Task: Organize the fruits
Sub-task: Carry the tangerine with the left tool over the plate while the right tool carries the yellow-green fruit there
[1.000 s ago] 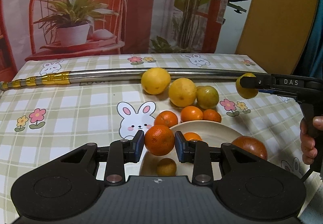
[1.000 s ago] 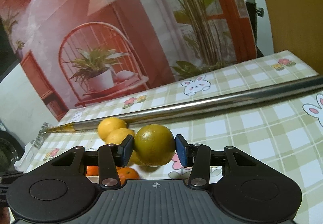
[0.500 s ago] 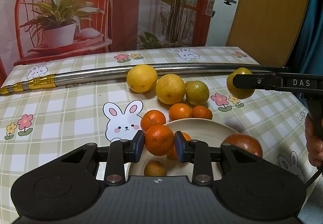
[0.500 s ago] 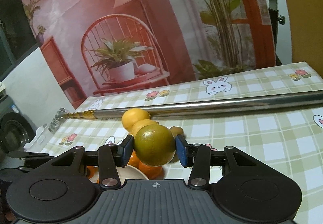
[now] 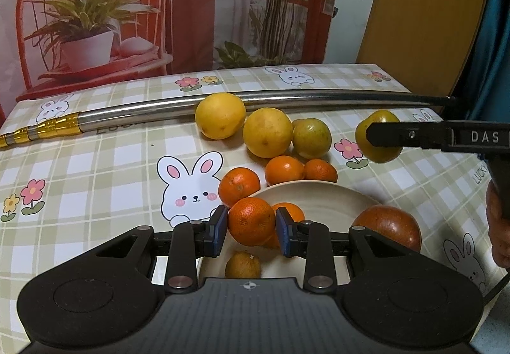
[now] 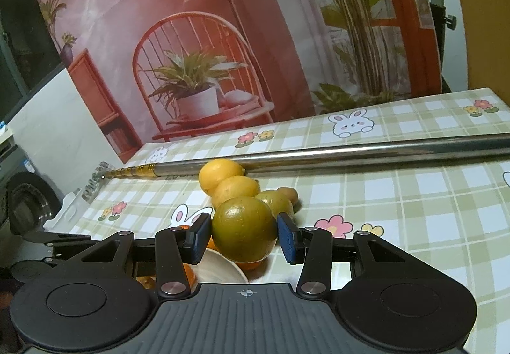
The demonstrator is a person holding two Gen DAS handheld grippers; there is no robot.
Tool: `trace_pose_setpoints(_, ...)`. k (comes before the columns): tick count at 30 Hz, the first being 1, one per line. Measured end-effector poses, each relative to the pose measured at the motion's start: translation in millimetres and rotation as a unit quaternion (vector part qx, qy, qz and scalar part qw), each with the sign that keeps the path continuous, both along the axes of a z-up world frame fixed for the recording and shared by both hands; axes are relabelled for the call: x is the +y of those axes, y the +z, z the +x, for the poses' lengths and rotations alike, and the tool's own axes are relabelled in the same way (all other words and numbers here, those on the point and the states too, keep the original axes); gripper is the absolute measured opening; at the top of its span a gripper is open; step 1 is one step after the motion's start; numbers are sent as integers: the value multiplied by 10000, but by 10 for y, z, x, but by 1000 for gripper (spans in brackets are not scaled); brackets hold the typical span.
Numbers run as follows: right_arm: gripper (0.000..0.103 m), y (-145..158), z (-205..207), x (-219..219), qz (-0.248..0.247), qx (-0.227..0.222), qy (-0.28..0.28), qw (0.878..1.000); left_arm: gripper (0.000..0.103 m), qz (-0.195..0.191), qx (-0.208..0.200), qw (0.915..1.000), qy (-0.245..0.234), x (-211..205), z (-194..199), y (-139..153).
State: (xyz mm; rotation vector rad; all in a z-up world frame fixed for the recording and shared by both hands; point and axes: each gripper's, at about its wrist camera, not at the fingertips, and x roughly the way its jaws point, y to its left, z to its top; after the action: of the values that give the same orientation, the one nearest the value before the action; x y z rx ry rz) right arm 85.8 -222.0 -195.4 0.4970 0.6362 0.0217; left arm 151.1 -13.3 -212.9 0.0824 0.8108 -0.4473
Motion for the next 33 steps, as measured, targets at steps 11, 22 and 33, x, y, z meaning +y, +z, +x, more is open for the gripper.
trace_pose_setpoints(11, 42, -54, 35, 85, 50, 107, 182, 9998, 35, 140, 112, 9998, -87, 9, 2, -71)
trace_pose_setpoints(22, 42, -86, 46, 142, 100, 188, 284, 9994, 35, 109, -3, 9999, 8, -3, -36, -42)
trace_pose_setpoints(33, 42, -120, 83, 225, 67, 346, 423, 9985, 35, -65, -183, 9987, 470, 218, -88, 93)
